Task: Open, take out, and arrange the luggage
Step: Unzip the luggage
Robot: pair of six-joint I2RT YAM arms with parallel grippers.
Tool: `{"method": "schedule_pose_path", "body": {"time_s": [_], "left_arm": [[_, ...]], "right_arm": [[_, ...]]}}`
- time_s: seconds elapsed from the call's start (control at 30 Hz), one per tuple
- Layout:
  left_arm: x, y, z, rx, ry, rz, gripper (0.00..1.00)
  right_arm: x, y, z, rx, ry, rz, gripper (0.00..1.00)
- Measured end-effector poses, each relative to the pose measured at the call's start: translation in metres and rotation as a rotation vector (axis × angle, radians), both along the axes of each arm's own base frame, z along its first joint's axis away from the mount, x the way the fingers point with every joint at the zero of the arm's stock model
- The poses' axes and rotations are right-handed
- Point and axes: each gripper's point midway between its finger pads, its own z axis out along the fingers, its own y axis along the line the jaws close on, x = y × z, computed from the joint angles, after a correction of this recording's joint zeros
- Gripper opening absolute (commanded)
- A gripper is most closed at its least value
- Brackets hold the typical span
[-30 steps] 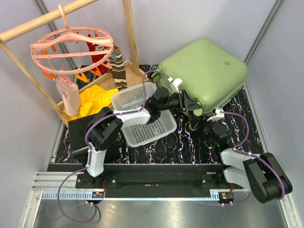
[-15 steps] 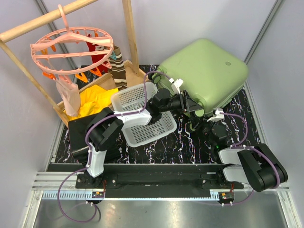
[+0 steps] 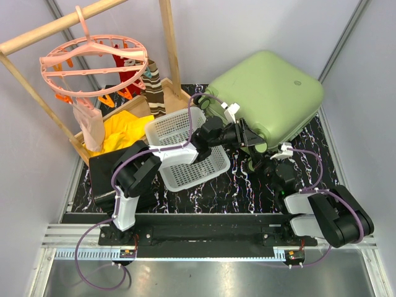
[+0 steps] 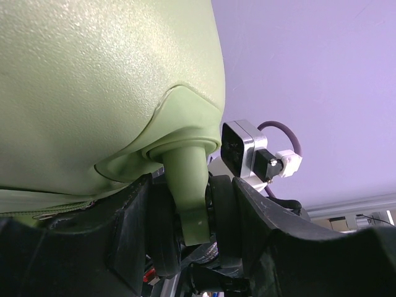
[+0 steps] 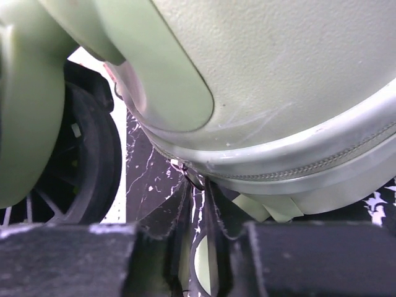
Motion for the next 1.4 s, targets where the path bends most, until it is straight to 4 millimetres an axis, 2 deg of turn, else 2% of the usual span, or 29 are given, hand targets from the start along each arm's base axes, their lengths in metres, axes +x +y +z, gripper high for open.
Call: {"method": "schedule_pose_path", "body": {"time_s": [0.17,0.33,0.57,0.7,0.87,1.0,1.13,1.4], "left_arm": [[-0.001,-0.001,0.000,-0.001,-0.001,0.002,0.00],[-0.002,-0.003,0.001,-0.003,-0.004,0.005,0.00],[-0.001,-0.002,0.002,-0.004,-0.013,0.009,0.00],[-0.001,-0.001,0.002,-0.001,-0.013,0.007,0.00],[-0.001,0.003,0.000,0.007,-0.007,-0.006,0.00],[-0.001,0.004,0.000,0.008,-0.008,-0.005,0.00],[0.001,0.006,0.001,0.009,-0.012,-0.002,0.00],[0.004,0.012,0.001,0.025,-0.001,0.002,0.00]], "right_arm": [[0.000,-0.003,0.000,-0.018,-0.004,-0.012,0.00],[-0.004,-0.002,0.005,-0.018,-0.007,-0.006,0.00],[-0.017,-0.015,0.014,-0.011,0.012,-0.060,0.00],[-0.025,-0.028,0.018,-0.016,0.024,-0.119,0.00],[-0.022,-0.068,0.019,-0.031,0.027,-0.324,0.00],[-0.020,-0.072,0.010,-0.055,0.053,-0.349,0.00],[-0.016,-0.063,0.010,-0.063,0.043,-0.297,0.06],[-0.018,-0.024,0.018,0.002,0.019,-0.091,0.35]]}}
